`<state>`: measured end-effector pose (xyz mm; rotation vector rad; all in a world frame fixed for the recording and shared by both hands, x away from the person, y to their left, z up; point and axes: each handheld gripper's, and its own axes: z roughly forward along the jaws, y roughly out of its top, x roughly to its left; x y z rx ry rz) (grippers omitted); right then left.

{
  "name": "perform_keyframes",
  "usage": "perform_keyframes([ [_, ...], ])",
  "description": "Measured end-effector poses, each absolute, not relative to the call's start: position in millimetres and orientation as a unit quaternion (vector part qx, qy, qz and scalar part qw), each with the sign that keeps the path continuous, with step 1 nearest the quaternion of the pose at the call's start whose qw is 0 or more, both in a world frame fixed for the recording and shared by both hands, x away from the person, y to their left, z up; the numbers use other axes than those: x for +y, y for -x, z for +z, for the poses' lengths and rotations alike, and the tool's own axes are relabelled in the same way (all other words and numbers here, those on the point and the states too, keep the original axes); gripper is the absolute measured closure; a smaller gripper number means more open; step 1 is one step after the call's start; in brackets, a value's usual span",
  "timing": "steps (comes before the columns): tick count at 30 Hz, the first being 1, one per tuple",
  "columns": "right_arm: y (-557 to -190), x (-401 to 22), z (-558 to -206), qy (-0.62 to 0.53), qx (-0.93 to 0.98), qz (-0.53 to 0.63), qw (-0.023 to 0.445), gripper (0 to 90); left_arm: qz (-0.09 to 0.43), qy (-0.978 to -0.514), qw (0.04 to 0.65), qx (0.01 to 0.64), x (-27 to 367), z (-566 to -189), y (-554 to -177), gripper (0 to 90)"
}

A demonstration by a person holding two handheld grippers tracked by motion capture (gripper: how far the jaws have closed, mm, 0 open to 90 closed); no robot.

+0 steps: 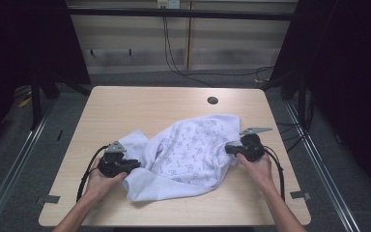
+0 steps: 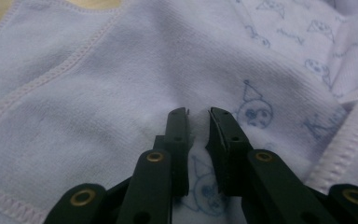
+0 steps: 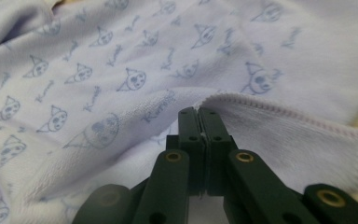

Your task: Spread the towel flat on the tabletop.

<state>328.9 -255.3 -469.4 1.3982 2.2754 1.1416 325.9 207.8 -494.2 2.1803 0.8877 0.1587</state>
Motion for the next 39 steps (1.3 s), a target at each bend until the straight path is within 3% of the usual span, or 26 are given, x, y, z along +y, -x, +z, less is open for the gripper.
perform_keyframes([
  [6, -283.8, -291.0, -439.0, -0.490, 0.748, 0.410, 0.177, 89.1, 0.053, -0.856, 0.383, 0.344, 217.0, -494.7, -306.2, 77.5],
  [10, -254.1, -315.0, -438.2, -0.521, 0.728, 0.399, 0.197, 87.2, 0.044, -0.859, 0.383, 0.337, 218.4, -493.6, -294.5, 75.8],
  [13, -238.2, -331.6, -446.8, -0.565, 0.705, 0.368, 0.222, 69.9, 0.043, -0.858, 0.384, 0.337, 217.4, -492.7, -287.4, 73.2],
  [17, -226.6, -344.0, -450.7, -0.587, 0.688, 0.356, 0.236, 69.7, 0.035, -0.855, 0.395, 0.334, 217.1, -490.1, -281.8, 71.9],
  [19, -224.4, -339.3, -449.6, -0.573, 0.696, 0.366, 0.230, 65.2, 0.033, -0.850, 0.407, 0.333, 218.0, -486.8, -281.5, 70.6],
  [22, -230.3, -323.4, -448.8, -0.546, 0.715, 0.377, 0.221, 59.2, 0.041, -0.840, 0.425, 0.334, 218.7, -479.9, -285.2, 69.8],
  [26, -262.1, -306.3, -457.2, -0.521, 0.742, 0.363, 0.215, 58.3, 0.051, -0.842, 0.421, 0.335, 215.6, -479.8, -296.8, 69.8],
  [30, -299.6, -301.2, -471.4, -0.527, 0.748, 0.345, 0.212, 49.7, 0.056, -0.831, 0.434, 0.342, 216.9, -477.0, -315.7, 70.0],
  [34, -323.8, -299.2, -487.5, -0.529, 0.749, 0.348, 0.197, 44.4, 0.062, -0.833, 0.412, 0.363, 216.8, -486.8, -332.5, 71.9],
  [39, -327.2, -283.8, -501.0, -0.505, 0.779, 0.312, 0.203, 37.8, 0.065, -0.851, 0.383, 0.354, 219.9, -496.8, -331.4, 79.1],
])
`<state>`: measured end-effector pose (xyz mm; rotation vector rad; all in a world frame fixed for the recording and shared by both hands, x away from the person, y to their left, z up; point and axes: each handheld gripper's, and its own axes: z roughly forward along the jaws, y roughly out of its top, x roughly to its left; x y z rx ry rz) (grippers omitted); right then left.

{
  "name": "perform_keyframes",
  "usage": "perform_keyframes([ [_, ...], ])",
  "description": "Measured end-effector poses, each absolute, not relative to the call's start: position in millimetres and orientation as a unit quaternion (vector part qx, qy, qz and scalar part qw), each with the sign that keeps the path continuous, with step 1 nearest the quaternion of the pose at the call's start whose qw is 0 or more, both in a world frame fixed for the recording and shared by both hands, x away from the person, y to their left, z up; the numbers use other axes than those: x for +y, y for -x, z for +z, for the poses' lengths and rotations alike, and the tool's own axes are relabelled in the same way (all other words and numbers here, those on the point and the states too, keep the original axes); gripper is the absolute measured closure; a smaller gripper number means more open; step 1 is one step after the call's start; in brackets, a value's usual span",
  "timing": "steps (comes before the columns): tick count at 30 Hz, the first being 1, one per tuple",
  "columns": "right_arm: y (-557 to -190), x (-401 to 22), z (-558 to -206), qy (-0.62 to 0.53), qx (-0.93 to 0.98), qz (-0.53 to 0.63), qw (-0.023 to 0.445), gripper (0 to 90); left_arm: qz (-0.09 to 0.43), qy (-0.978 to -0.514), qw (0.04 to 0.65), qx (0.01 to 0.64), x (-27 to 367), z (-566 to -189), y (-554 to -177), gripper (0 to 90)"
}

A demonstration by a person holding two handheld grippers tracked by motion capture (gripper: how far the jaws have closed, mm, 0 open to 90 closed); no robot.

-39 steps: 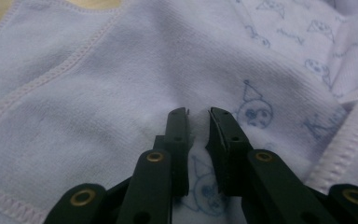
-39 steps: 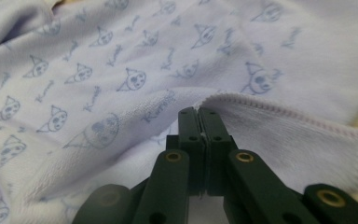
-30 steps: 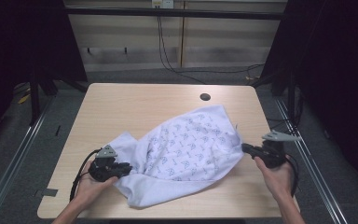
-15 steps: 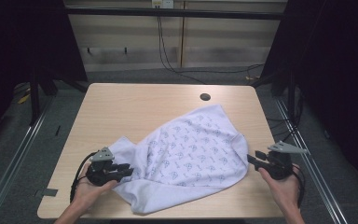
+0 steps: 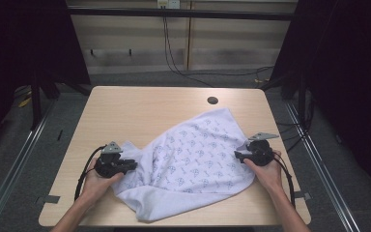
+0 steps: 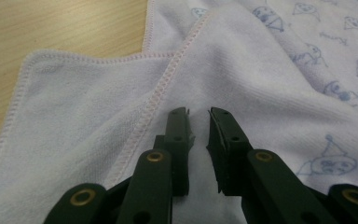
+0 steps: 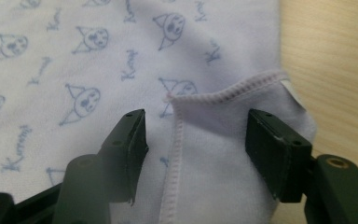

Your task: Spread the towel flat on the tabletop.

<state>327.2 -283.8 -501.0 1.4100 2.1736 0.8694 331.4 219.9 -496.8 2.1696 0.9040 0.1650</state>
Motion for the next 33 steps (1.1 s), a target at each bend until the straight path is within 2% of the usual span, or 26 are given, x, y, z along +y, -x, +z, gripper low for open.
perform_keyframes([
  [2, -327.2, -281.7, -503.6, -0.498, 0.782, 0.305, 0.215, 38.6, 0.069, -0.853, 0.379, 0.351, 220.6, -496.9, -329.0, 81.9],
  [3, -326.6, -281.1, -502.5, -0.505, 0.780, 0.301, 0.214, 50.0, 0.074, -0.852, 0.380, 0.353, 221.0, -497.2, -326.3, 82.1],
  [4, -324.7, -280.7, -500.6, -0.495, 0.784, 0.296, 0.227, 66.7, 0.072, -0.853, 0.378, 0.353, 222.3, -496.9, -324.5, 82.3],
  [7, -323.2, -283.8, -499.7, -0.504, 0.776, 0.300, 0.231, 83.4, 0.068, -0.851, 0.379, 0.356, 225.5, -496.6, -318.1, 82.4],
  [12, -322.3, -304.1, -484.5, -0.526, 0.739, 0.358, 0.221, 86.2, 0.063, -0.853, 0.379, 0.353, 231.8, -496.1, -307.1, 82.3],
  [16, -318.3, -328.9, -478.1, -0.550, 0.710, 0.375, 0.228, 86.9, 0.056, -0.850, 0.385, 0.356, 237.0, -496.5, -300.4, 82.3],
  [20, -308.1, -358.5, -467.8, -0.605, 0.653, 0.367, 0.270, 85.5, 0.056, -0.852, 0.380, 0.357, 238.0, -495.8, -298.6, 82.3],
  [22, -303.3, -367.3, -467.3, -0.624, 0.645, 0.349, 0.272, 78.9, 0.057, -0.854, 0.378, 0.353, 237.8, -495.4, -297.9, 82.2],
  [25, -289.9, -373.4, -469.6, -0.629, 0.647, 0.329, 0.280, 62.9, 0.050, -0.851, 0.382, 0.357, 238.0, -495.2, -295.3, 81.0],
  [26, -283.8, -372.7, -469.2, -0.629, 0.644, 0.330, 0.284, 60.2, 0.047, -0.850, 0.384, 0.358, 238.0, -495.2, -293.8, 79.9],
  [28, -273.5, -365.0, -466.7, -0.607, 0.660, 0.353, 0.266, 57.1, 0.046, -0.852, 0.385, 0.350, 237.6, -495.0, -290.8, 76.3],
  [33, -255.4, -317.4, -463.1, -0.537, 0.711, 0.408, 0.197, 50.6, 0.039, -0.854, 0.386, 0.347, 234.3, -494.6, -288.8, 75.6],
])
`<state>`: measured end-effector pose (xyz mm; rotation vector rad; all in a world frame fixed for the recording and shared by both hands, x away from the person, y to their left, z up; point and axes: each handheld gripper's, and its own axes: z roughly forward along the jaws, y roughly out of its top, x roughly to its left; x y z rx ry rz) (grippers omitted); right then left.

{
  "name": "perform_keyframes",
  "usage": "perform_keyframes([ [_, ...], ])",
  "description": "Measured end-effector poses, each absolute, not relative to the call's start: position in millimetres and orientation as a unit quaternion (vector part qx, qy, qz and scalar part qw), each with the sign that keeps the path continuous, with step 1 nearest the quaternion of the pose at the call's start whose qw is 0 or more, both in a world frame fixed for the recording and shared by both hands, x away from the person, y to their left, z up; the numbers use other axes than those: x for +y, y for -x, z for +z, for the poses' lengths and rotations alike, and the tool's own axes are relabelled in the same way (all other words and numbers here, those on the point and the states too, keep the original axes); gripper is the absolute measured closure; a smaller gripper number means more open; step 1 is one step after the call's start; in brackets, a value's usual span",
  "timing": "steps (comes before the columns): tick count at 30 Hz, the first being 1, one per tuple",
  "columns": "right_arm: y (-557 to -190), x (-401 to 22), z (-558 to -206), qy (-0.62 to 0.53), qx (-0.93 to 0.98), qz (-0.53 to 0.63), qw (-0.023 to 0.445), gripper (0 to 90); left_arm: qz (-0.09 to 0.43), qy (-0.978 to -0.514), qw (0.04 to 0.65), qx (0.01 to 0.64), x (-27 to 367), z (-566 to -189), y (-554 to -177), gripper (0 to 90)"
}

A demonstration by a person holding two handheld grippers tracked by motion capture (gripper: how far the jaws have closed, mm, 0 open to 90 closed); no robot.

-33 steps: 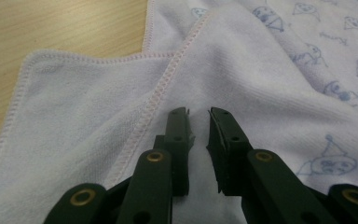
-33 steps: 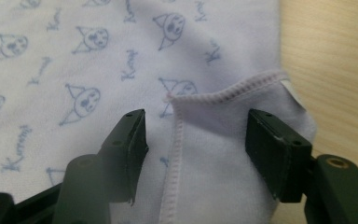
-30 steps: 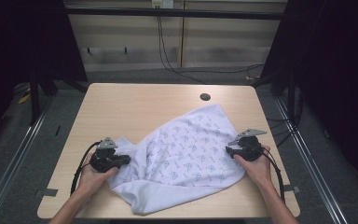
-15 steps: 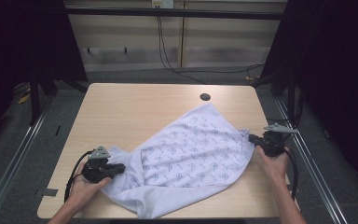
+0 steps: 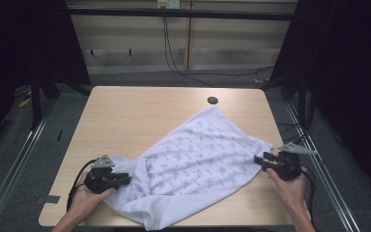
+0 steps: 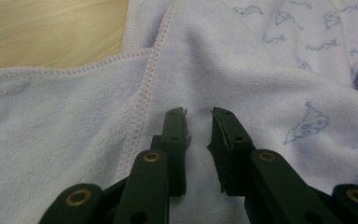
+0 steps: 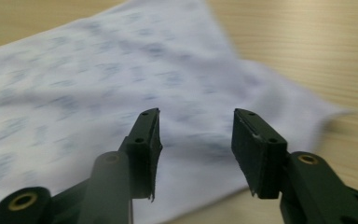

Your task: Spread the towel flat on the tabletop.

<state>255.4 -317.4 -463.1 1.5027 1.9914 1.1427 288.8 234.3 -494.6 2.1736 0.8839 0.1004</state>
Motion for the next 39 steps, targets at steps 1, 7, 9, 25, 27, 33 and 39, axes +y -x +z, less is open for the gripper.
perform_keyframes([
  [1, -252.5, -306.6, -462.6, -0.526, 0.721, 0.411, 0.187, 49.1, 0.042, -0.857, 0.383, 0.343, 233.4, -494.2, -288.4, 76.0],
  [7, -234.3, -246.9, -470.1, -0.462, 0.777, 0.399, 0.153, 44.0, 0.050, -0.866, 0.372, 0.330, 227.3, -493.2, -285.3, 90.0],
  [9, -228.2, -228.9, -471.9, -0.442, 0.790, 0.399, 0.145, 43.1, 0.037, -0.860, 0.383, 0.336, 226.6, -494.5, -285.5, 90.0],
  [25, -219.3, -118.8, -500.6, -0.348, 0.858, 0.359, 0.119, 35.9, 0.017, -0.851, 0.402, 0.336, 206.8, -496.3, -291.6, 90.0],
  [27, -223.9, -121.8, -499.4, -0.354, 0.855, 0.357, 0.124, 51.5, 0.017, -0.848, 0.407, 0.340, 208.8, -496.3, -291.5, 90.0],
  [33, -244.4, -149.1, -498.1, -0.363, 0.853, 0.357, 0.118, 81.6, 0.019, -0.826, 0.445, 0.345, 215.2, -488.1, -287.6, 78.1],
  [39, -273.6, -188.4, -498.5, -0.381, 0.846, 0.348, 0.135, 82.6, 0.033, -0.810, 0.459, 0.363, 224.9, -484.0, -291.8, 74.1],
])
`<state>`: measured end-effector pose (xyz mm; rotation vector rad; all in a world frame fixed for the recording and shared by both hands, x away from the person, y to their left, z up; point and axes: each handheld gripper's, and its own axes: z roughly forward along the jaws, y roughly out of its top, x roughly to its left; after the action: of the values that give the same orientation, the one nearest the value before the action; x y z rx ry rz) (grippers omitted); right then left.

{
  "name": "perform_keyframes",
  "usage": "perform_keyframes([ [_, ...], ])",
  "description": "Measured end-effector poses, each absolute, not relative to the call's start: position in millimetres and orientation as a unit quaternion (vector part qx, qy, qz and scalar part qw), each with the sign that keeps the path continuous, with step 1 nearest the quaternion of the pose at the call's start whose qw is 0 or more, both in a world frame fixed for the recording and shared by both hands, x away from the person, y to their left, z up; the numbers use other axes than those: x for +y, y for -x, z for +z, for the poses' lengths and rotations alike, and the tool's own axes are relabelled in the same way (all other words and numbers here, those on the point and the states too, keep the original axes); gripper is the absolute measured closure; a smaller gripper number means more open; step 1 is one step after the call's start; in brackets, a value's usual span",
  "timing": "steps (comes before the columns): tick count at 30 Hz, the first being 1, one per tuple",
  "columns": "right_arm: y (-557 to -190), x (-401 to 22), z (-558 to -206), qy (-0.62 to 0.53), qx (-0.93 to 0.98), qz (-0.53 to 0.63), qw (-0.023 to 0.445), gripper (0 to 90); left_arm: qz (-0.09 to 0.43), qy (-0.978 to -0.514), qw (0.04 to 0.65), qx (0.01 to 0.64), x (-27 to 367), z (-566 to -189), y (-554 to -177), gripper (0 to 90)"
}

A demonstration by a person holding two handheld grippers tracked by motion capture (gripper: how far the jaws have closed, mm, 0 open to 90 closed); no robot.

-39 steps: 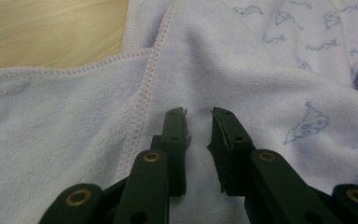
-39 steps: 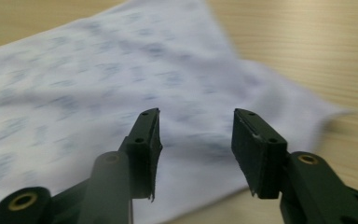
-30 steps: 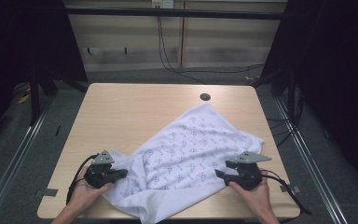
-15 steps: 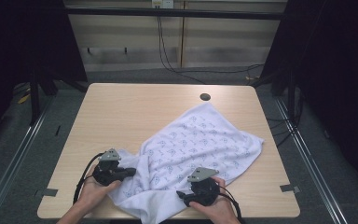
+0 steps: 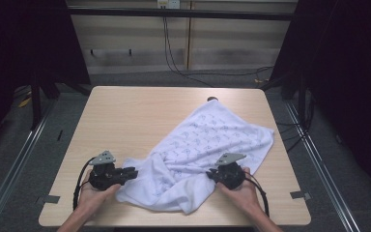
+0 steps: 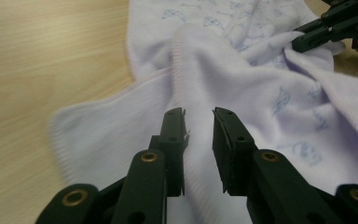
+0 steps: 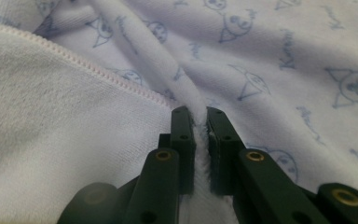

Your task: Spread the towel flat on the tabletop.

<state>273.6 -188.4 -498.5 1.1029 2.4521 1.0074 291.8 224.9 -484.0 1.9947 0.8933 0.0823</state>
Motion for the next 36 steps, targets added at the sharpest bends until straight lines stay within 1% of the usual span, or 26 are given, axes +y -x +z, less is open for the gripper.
perform_keyframes([
  [1, -278.2, -196.2, -498.7, -0.381, 0.846, 0.346, 0.139, 82.6, 0.035, -0.811, 0.457, 0.364, 225.3, -484.7, -292.6, 73.6],
  [5, -297.2, -228.9, -500.6, -0.399, 0.835, 0.354, 0.132, 82.4, 0.039, -0.816, 0.444, 0.367, 220.0, -487.9, -296.9, 71.5],
  [7, -307.7, -242.4, -502.2, -0.425, 0.819, 0.363, 0.126, 82.3, 0.077, -0.822, 0.443, 0.349, 213.5, -483.8, -297.9, 69.4],
  [9, -312.1, -247.4, -502.7, -0.439, 0.811, 0.363, 0.130, 81.1, 0.066, -0.819, 0.454, 0.346, 209.9, -482.9, -300.4, 69.9],
  [10, -312.5, -246.9, -501.5, -0.441, 0.812, 0.356, 0.137, 77.8, 0.062, -0.819, 0.452, 0.348, 207.6, -483.8, -301.7, 69.9],
  [12, -309.1, -243.6, -497.4, -0.450, 0.810, 0.346, 0.147, 67.7, 0.050, -0.826, 0.447, 0.340, 200.3, -487.8, -303.5, 70.4],
  [14, -301.8, -237.8, -487.1, -0.454, 0.801, 0.361, 0.150, 63.4, 0.040, -0.836, 0.435, 0.332, 190.5, -491.5, -303.9, 71.3],
  [15, -296.6, -231.1, -477.9, -0.439, 0.803, 0.373, 0.157, 62.4, 0.036, -0.840, 0.431, 0.328, 187.3, -492.9, -303.8, 72.7],
  [16, -292.5, -225.7, -472.4, -0.430, 0.803, 0.382, 0.158, 62.0, 0.038, -0.849, 0.413, 0.327, 182.7, -495.3, -302.7, 74.9],
  [17, -285.7, -215.0, -464.4, -0.418, 0.802, 0.397, 0.156, 61.1, 0.044, -0.855, 0.396, 0.332, 179.9, -497.3, -301.5, 82.3],
  [18, -282.0, -207.3, -461.0, -0.409, 0.804, 0.406, 0.148, 61.6, 0.042, -0.859, 0.389, 0.330, 178.3, -499.9, -300.4, 85.9],
  [20, -271.2, -183.2, -455.2, -0.375, 0.817, 0.415, 0.142, 62.4, 0.039, -0.860, 0.390, 0.328, 179.2, -499.8, -299.9, 88.1],
  [23, -257.6, -143.0, -453.4, -0.333, 0.835, 0.423, 0.109, 70.0, 0.034, -0.863, 0.391, 0.319, 181.1, -499.6, -297.1, 88.5],
  [28, -249.6, -89.3, -461.4, -0.287, 0.858, 0.424, 0.047, 76.4, 0.018, -0.861, 0.397, 0.317, 187.2, -500.2, -288.7, 88.2],
  [30, -250.9, -69.5, -467.6, -0.267, 0.869, 0.415, 0.031, 79.8, 0.008, -0.861, 0.398, 0.316, 189.9, -500.3, -288.4, 87.8],
  [33, -252.8, -47.3, -475.5, -0.254, 0.873, 0.415, 0.011, 79.4, 0.013, -0.863, 0.397, 0.311, 191.4, -500.0, -287.9, 87.4],
  [34, -252.4, -40.6, -478.7, -0.249, 0.876, 0.413, 0.015, 78.6, 0.015, -0.863, 0.397, 0.311, 191.6, -499.9, -287.5, 87.2],
  [36, -251.5, -31.1, -485.6, -0.236, 0.885, 0.402, 0.012, 73.1, 0.012, -0.862, 0.399, 0.311, 192.3, -500.5, -288.0, 87.0],
])
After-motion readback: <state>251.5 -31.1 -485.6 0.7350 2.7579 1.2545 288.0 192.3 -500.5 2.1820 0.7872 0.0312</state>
